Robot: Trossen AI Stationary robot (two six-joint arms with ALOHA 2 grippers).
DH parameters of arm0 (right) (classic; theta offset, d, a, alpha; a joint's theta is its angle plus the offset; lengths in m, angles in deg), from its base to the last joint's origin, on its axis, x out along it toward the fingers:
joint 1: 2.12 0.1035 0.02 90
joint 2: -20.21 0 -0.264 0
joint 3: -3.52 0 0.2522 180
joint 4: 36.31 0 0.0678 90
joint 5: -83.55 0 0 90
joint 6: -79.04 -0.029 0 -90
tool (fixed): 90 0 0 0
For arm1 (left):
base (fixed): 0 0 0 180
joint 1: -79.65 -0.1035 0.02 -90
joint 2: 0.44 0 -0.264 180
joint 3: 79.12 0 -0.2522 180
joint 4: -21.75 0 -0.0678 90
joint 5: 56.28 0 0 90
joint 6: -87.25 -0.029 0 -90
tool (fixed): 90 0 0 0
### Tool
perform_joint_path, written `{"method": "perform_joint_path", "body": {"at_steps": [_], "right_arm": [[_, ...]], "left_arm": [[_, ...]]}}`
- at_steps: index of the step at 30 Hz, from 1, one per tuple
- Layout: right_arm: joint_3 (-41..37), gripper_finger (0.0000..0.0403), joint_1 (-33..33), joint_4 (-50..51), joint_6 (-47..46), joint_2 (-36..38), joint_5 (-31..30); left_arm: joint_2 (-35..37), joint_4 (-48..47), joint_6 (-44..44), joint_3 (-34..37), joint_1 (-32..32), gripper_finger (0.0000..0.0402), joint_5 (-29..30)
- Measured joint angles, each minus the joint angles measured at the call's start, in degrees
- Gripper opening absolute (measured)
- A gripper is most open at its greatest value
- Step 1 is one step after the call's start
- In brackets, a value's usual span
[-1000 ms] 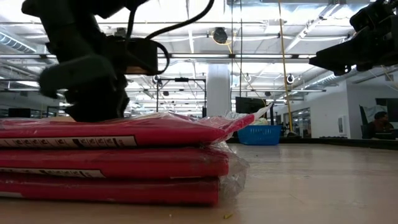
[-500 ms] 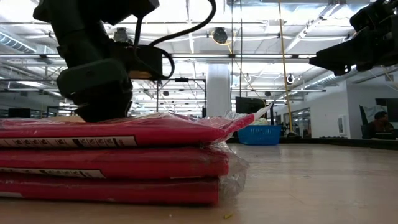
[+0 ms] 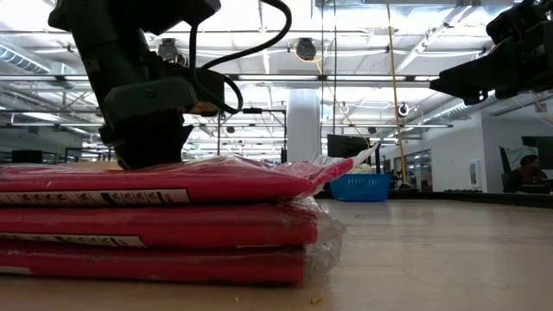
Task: Pick & Place Food Item
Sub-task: Put the black food coloring bottle into the green bin
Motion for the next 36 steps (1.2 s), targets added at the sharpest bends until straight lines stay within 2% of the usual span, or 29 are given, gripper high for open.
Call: {"method": "perform_joint_path", "body": {"at_steps": [14,24,36], "right_arm": [[0.0,0.0187,0.01,-0.01,0.01,0.0,0.0],[0.0,0.0187,0.02,-0.01,0.01,0.0,0.0],[0.0,0.0187,0.02,-0.02,0.01,0.0,-0.01]], "left_arm": [[-0.09,2.12,0.37,0.15,0.07,0.0094,1.39],[-0.13,4.36,-0.39,0.17,-0.29,0.0089,2.55],[-0.37,13.61,-6.13,0.28,-3.45,0.0088,2.09]]}}
